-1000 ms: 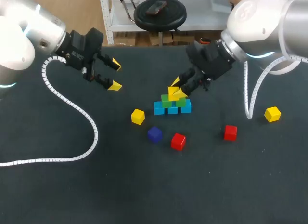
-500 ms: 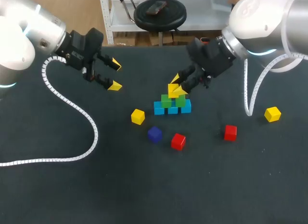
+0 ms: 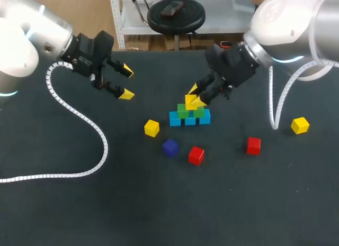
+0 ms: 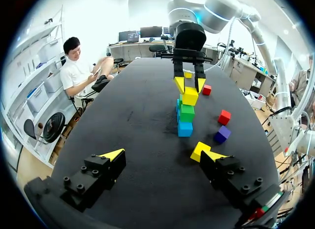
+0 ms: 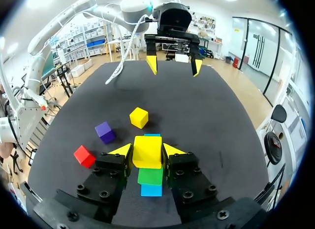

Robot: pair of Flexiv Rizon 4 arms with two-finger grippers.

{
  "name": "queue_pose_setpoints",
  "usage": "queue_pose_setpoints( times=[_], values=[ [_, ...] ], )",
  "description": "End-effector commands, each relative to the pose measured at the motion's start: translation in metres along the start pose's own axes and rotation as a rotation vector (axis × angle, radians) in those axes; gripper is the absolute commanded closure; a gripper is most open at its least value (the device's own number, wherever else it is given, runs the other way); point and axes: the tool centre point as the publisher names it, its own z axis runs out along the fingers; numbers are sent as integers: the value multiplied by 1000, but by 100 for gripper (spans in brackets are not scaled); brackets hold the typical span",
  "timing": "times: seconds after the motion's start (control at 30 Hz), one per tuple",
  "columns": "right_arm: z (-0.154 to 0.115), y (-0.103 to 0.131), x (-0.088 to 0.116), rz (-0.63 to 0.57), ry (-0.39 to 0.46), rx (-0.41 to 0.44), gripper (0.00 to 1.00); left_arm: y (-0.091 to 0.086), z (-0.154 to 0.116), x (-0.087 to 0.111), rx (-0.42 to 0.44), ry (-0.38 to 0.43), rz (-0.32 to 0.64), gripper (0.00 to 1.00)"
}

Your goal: Place the blue cubes, place green cubes on the blue cubes, place the yellow cubes on the green cubes, then place the red cubes on the yellow cubes, and place purple cube on the red cubes.

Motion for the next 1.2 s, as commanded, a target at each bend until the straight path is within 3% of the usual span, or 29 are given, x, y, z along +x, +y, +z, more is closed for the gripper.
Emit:
queue_pose_setpoints(
  times=[0.03,0.53,0.6,0.67,0.9,0.97,1.03,1.1,1.2],
  values=[
    [2,-1,0,3,6,-2,100,2,0,0,5,2,1,0],
    [3,0,4,12,18,-5,100,2,0,0,5,2,1,0],
    [3,0,4,14,19,-6,73,2,0,0,5,2,1,0],
    [3,0,4,15,19,-6,57,2,0,0,5,2,1,0],
    [3,-1,4,17,19,-2,59,2,0,0,5,2,1,0],
    [2,-2,4,19,19,0,56,2,0,0,5,2,1,0],
    [2,-2,4,19,20,0,44,2,0,0,5,2,1,0],
    [1,-3,4,19,19,1,17,2,0,0,5,2,1,0],
    [-3,-3,4,19,11,8,8,2,0,0,5,2,1,0]
  ],
)
